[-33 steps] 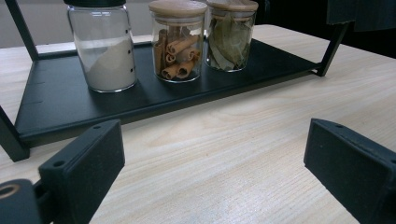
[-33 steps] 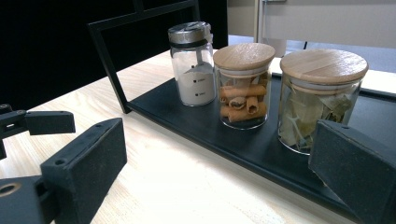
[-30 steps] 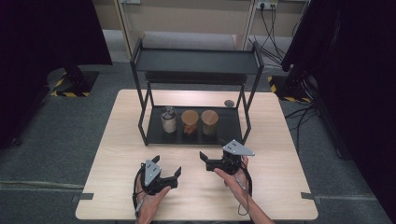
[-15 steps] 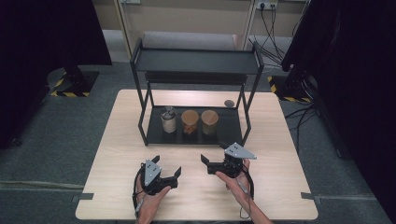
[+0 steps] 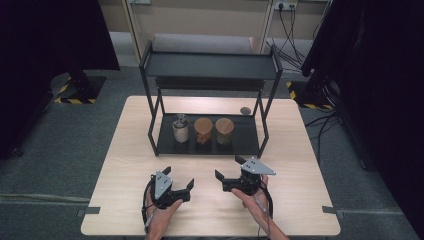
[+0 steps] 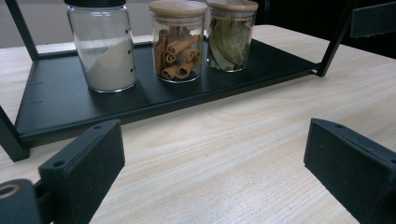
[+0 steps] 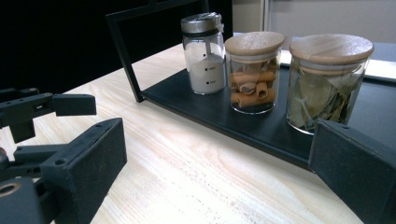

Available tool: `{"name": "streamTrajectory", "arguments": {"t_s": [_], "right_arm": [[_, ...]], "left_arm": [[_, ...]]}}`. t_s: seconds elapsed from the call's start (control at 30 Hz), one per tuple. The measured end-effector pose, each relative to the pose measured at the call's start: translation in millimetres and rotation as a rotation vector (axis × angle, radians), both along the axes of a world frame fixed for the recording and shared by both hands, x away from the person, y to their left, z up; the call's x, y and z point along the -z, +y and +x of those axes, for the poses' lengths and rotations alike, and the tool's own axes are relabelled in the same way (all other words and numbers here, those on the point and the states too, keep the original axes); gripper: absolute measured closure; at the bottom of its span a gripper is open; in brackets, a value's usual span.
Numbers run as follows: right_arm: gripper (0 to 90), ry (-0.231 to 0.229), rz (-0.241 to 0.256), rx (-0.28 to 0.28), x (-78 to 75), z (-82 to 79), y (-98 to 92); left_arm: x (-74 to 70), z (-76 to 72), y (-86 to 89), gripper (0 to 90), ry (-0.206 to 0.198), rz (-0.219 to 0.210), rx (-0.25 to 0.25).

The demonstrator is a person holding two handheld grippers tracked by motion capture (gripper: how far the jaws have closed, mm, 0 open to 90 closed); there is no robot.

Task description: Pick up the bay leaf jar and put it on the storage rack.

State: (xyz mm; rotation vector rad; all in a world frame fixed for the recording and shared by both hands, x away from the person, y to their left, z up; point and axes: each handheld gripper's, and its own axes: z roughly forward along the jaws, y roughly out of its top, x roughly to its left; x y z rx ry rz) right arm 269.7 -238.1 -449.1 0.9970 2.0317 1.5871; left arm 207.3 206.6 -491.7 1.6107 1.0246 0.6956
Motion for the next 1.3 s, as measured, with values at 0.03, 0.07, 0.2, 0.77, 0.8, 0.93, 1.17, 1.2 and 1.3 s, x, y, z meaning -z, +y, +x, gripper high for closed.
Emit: {"name": "streamTrajectory", "arguments": {"t_s": [0.03, 0.07, 0.2, 0.77, 0.8, 0.93, 1.17, 1.2, 1.3], "right_arm": [[4.4, 0.001, 0.001, 0.0, 0.7, -0.5, -0.2], [4.5, 0.002, 0.0, -0.001, 1.1, -0.9, -0.7], [4.5, 0.002, 0.003, -0.001, 2.3, -2.9, -2.2], [4.4, -0.007, 0.011, -0.007, 4.6, -13.0, -8.1], [4.4, -0.009, 0.011, -0.007, 4.7, -13.6, -8.5], [4.4, -0.009, 0.017, -0.007, 4.6, -16.2, -10.5], [4.4, -0.013, 0.022, -0.005, 6.2, -21.0, -14.0], [4.4, -0.012, 0.022, -0.005, 6.5, -21.6, -14.5], [4.4, -0.01, 0.023, -0.006, 7.7, -22.9, -16.0]], "left_arm": [[0.0, 0.0, 0.0, 4.7, 0.0, 0.0, 0.0], [0.0, 0.0, 0.0, 4.7, 0.0, 0.0, 0.0], [0.0, 0.0, -0.1, 4.7, 0.0, 0.0, 0.0], [-0.1, 0.1, 0.3, 4.7, 0.002, -0.002, 0.0], [-0.1, 0.1, 0.4, 4.7, 0.002, -0.002, 0.001], [-0.1, 0.2, 0.4, 4.7, 0.002, -0.002, 0.001], [-0.1, 0.1, 0.5, 4.7, 0.003, -0.004, 0.0], [-0.1, 0.1, 0.5, 4.7, 0.003, -0.004, 0.0], [-0.1, 0.1, 0.6, 4.7, 0.003, -0.004, 0.001]]}}
